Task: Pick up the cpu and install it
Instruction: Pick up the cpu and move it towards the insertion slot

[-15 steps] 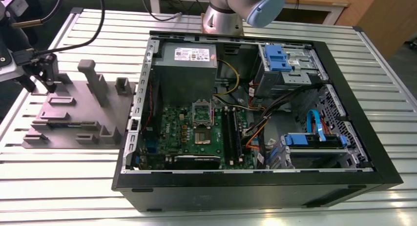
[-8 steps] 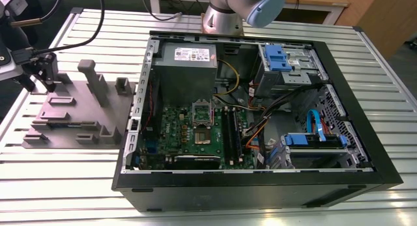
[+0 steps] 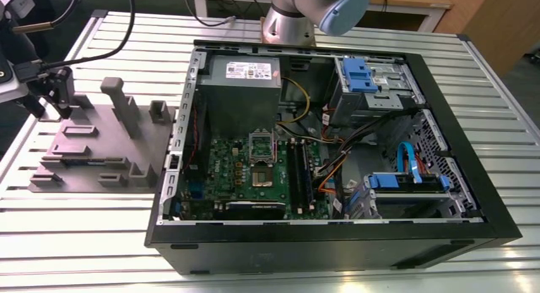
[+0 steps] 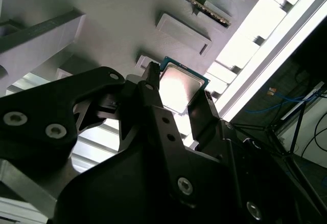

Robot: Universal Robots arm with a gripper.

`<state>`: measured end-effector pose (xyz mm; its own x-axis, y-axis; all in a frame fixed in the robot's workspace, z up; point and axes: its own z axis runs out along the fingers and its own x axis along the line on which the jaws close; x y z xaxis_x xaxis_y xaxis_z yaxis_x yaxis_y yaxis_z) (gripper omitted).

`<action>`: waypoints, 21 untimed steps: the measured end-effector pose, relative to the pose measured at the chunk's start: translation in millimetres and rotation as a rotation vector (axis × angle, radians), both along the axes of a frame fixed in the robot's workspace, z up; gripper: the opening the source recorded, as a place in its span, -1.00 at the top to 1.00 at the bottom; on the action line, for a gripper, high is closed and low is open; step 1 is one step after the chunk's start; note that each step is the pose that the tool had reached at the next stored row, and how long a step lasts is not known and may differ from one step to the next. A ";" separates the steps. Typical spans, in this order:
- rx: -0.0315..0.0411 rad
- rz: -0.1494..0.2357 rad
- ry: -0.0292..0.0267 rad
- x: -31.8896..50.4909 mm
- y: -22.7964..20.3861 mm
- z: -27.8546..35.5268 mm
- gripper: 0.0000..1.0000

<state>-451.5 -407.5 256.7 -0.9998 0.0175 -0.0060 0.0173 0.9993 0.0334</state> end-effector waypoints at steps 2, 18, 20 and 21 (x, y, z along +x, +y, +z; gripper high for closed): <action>0.0001 0.000 -0.0002 0.0 0.0 0.2 0.06; 0.0000 0.000 -0.0001 0.0 0.0 3.7 0.06; 0.0001 0.000 -0.0001 0.0 0.0 4.0 0.06; 0.0000 0.000 -0.0001 0.0 0.0 4.3 0.06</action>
<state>-451.5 -407.5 261.0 -0.9998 0.0174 -0.0061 0.0172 0.9993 0.0334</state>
